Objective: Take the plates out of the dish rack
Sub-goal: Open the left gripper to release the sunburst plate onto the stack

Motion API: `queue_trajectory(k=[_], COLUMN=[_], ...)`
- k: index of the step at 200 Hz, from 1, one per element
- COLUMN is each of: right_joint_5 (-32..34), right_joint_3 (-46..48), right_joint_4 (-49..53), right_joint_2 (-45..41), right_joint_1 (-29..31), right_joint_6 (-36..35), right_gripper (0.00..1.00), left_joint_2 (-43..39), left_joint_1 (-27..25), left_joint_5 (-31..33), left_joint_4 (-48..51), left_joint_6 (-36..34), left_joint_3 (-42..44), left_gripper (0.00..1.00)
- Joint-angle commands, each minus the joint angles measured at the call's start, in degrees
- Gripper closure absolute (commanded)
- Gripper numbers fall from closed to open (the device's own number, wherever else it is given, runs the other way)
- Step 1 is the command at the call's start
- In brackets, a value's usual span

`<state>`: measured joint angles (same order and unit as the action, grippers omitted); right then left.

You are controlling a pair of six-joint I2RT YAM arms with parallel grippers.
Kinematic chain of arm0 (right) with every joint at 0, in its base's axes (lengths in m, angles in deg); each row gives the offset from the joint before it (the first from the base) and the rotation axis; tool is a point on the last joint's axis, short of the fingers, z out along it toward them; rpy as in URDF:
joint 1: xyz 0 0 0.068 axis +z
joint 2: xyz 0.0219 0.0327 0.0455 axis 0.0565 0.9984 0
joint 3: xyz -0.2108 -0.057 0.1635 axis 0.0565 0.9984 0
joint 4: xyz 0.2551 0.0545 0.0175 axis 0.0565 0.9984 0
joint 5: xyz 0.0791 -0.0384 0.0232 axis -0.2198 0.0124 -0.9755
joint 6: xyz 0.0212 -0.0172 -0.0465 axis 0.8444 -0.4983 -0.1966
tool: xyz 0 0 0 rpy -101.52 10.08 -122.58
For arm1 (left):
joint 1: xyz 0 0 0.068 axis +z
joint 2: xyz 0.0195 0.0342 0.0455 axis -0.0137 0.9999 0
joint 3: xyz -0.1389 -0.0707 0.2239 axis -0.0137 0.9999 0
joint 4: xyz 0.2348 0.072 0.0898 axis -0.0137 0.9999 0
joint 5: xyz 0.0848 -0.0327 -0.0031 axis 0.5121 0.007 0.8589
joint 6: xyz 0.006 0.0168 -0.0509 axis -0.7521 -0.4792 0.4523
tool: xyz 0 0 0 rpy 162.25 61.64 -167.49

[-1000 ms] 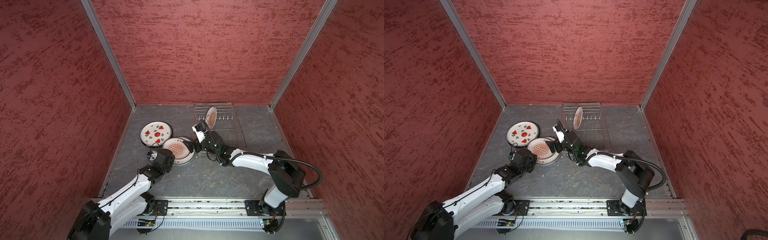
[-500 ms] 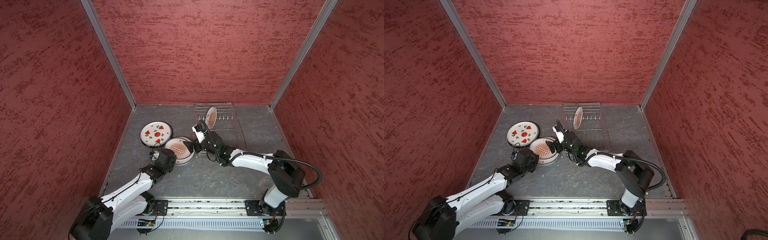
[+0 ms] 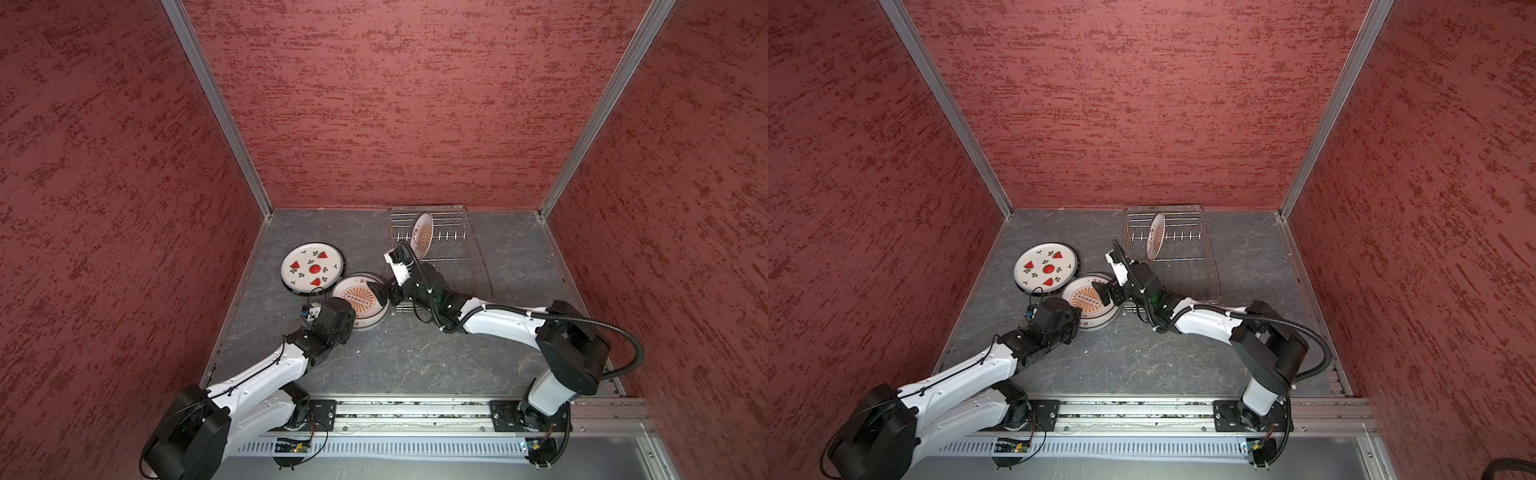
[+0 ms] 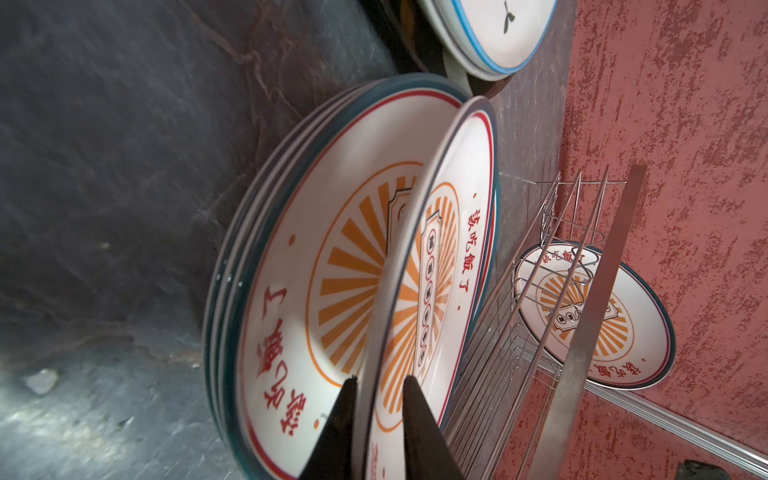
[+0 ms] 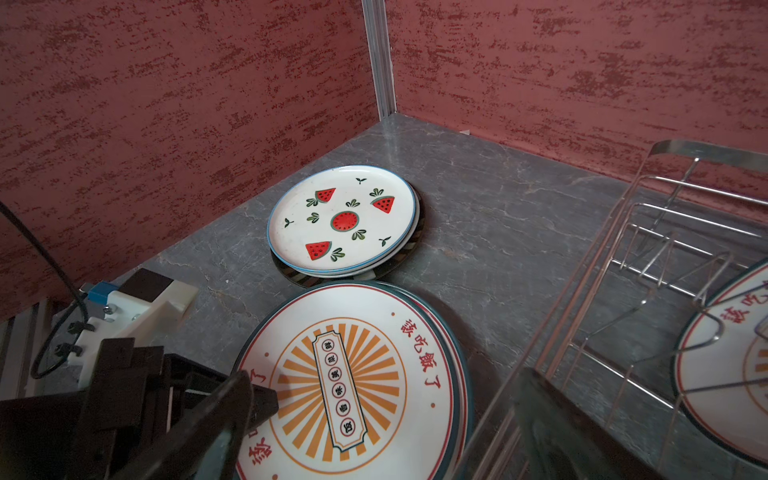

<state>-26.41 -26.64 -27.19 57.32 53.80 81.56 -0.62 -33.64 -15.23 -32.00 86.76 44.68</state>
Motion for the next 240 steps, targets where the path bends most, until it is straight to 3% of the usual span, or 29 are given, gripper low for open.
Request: queue_trajectory(k=[1, 48, 108, 121, 180, 240], right_joint_5=[1.4, 1.3, -0.8, -1.1, -1.2, 0.1], right_joint_3=[-1.5, -1.3, -2.5, -3.2, -3.9, -2.8], right_joint_4=[-1.1, -1.2, 1.2, 3.0, 5.9, 5.4], right_joint_2=[-0.1, -0.1, 0.6, 0.9, 1.9, 1.5], right_joint_1=[0.5, 0.5, 0.5, 0.6, 0.7, 0.8], right_joint_6=[-1.4, -1.2, -1.8, -1.7, -1.9, -2.3], right_gripper=[0.01, 0.01, 0.01, 0.01, 0.01, 0.01], left_joint_2=[0.1, -0.5, -0.1, 0.3, 3.3, 3.9], left_joint_1=[-0.3, -0.6, 0.5, 0.7, 3.9, 2.7], left_joint_5=[-0.8, 1.9, 2.0, 2.9, 1.0, -0.4], left_joint_4=[-3.5, 0.2, 0.5, 1.2, -0.5, 0.0], left_joint_6=[0.9, 2.3, 1.4, 1.6, 0.1, -0.3], left_joint_3=[0.9, 0.7, 0.8, 0.7, 0.8, -0.5], left_gripper=[0.76, 0.57, 0.52, 0.47, 0.45, 0.45])
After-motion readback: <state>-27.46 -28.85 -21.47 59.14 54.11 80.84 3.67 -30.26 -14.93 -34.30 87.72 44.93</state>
